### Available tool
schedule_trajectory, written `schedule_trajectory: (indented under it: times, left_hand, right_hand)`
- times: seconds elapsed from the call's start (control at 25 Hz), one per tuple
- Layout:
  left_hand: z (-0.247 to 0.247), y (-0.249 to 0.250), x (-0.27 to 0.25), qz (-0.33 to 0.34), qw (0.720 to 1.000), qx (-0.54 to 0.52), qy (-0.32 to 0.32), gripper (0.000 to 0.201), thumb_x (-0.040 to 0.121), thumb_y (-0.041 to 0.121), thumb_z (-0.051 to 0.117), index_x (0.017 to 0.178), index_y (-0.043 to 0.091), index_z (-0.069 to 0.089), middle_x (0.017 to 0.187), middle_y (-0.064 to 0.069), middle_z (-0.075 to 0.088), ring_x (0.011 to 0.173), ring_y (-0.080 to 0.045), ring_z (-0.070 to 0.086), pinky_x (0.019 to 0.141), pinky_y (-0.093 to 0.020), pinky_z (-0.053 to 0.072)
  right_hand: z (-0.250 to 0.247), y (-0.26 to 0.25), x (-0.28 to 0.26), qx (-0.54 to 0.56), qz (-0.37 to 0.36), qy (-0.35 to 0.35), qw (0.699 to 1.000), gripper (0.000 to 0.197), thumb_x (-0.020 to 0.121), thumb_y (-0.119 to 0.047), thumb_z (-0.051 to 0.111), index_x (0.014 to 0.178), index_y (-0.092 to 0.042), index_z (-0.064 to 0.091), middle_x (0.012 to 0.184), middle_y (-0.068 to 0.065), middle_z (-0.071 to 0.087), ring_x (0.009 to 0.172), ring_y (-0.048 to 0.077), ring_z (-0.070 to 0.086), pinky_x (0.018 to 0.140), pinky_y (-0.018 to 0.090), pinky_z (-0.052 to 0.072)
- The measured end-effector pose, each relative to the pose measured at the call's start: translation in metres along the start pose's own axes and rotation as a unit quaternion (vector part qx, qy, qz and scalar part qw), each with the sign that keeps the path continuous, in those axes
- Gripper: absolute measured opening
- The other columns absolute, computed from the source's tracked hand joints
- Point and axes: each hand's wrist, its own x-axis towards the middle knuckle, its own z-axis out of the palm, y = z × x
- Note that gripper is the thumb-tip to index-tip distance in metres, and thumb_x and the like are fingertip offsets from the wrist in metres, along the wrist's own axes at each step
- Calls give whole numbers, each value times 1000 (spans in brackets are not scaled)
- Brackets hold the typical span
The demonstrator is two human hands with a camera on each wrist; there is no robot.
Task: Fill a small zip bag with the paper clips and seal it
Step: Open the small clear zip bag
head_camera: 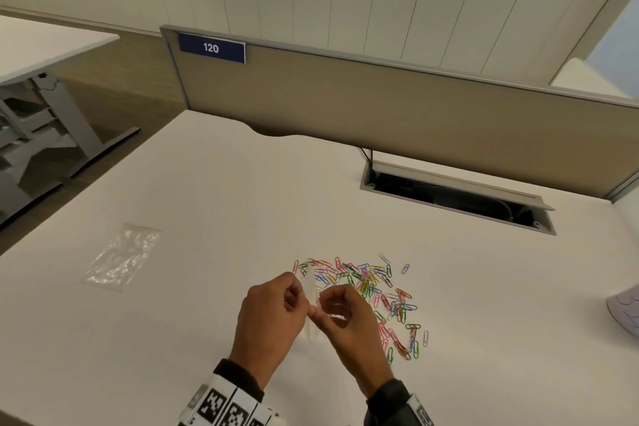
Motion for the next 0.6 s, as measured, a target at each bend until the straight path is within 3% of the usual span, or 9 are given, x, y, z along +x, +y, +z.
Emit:
schedule_trajectory:
  times: [0.08, 0.16, 0.24, 0.36, 0.48, 0.6]
  left_hand:
    - [-2, -1, 1, 4, 1000, 12, 4, 8, 83, 24, 68, 84, 17, 64, 89, 0, 75, 75, -19, 70, 69, -23, 60]
    - [-5, -1, 3, 1, 999, 40, 6, 6, 84, 23, 65, 82, 17, 65, 82, 1, 74, 68, -15, 66, 65, -18, 56]
    - [-6, -1, 4, -7, 998, 65, 5, 7, 85, 24, 63, 85, 18, 66, 81, 2, 74, 68, -14, 66, 64, -16, 51]
    - [-1, 3, 6, -5, 996, 87, -13, 11, 87, 29, 61, 92, 19, 65, 92, 2, 74, 75, -13, 67, 69, -16, 52]
    - [10, 5, 12, 1, 996, 88, -18, 15, 90, 31, 58, 100, 20, 61, 107, 1, 70, 86, -15, 68, 75, -17, 55]
    - [23, 7, 15, 7, 995, 93, -26, 21, 92, 29, 55, 111, 21, 55, 115, -2, 67, 94, -15, 68, 81, -23, 58]
  right_hand:
    - [1, 0, 4, 8, -3, 18, 1000, 18, 85, -25, 69, 94, -17, 56, 91, 2, 69, 79, 13, 70, 73, 28, 59]
    - [2, 1, 7, -1, -8, 29, 1000, 14, 91, -11, 60, 94, -16, 48, 93, 4, 68, 72, 17, 72, 68, 29, 60]
    - [2, 4, 10, -71, -45, 21, 996, 24, 92, 0, 51, 91, -23, 46, 100, -3, 66, 72, 16, 71, 66, 29, 61]
    - [4, 9, 14, -211, -116, -29, 970, 38, 87, 12, 46, 88, -23, 60, 114, -4, 63, 82, 10, 66, 66, 21, 58]
    - [3, 10, 20, -220, -103, -45, 969, 38, 88, 2, 56, 116, -23, 61, 112, -15, 58, 77, 6, 64, 67, 5, 50]
    - [1, 14, 24, -217, -68, -60, 972, 45, 85, -8, 66, 125, -25, 54, 111, -14, 59, 68, 10, 63, 66, 13, 53]
